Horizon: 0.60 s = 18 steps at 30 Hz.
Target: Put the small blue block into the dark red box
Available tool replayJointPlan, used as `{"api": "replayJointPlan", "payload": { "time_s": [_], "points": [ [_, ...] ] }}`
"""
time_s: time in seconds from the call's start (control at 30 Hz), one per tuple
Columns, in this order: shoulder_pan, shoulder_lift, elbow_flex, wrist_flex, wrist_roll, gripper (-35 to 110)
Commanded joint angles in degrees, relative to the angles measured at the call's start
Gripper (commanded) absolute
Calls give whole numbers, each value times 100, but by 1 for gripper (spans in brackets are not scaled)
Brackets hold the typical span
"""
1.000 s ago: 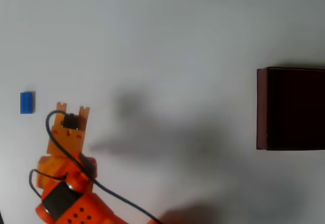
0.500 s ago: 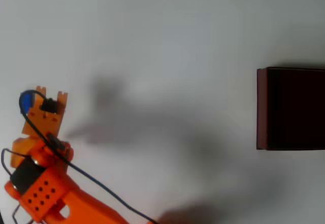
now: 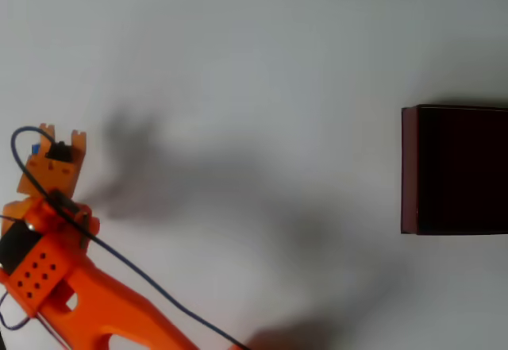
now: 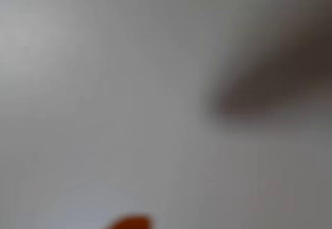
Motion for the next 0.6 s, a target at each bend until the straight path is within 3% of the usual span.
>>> {"api": "replayJointPlan", "payload": {
  "time_s": [0.0, 0.57],
  "points": [
    [-88, -88, -633, 202, 26, 22],
    [-114, -1890, -3867, 1951, -220, 22]
  ]
}}
